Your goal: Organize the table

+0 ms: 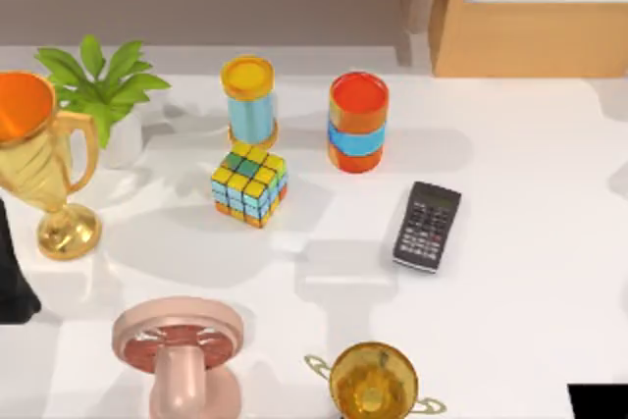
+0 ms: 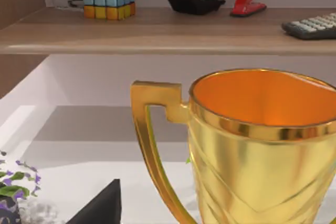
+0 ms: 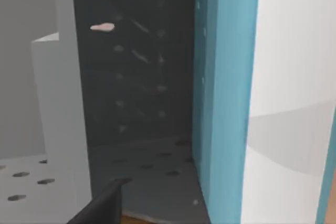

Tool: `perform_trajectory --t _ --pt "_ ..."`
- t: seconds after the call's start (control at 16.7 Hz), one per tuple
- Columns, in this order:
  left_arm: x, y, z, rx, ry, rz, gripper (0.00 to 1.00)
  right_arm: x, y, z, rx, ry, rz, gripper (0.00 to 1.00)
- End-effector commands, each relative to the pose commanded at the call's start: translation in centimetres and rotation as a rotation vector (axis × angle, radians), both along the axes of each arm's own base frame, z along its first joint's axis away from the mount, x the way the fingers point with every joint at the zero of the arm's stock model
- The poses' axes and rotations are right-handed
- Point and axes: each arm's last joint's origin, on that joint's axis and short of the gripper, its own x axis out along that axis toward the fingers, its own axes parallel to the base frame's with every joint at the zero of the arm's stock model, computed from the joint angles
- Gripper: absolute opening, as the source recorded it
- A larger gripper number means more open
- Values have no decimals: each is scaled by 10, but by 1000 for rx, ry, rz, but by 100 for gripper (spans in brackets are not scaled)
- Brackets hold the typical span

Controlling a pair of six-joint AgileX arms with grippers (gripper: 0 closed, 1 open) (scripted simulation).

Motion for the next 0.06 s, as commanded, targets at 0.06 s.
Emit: perform_trajectory --t 0.06 --pt "0 0 0 0 0 0 100 -3 -1 0 0 -1 -5 100"
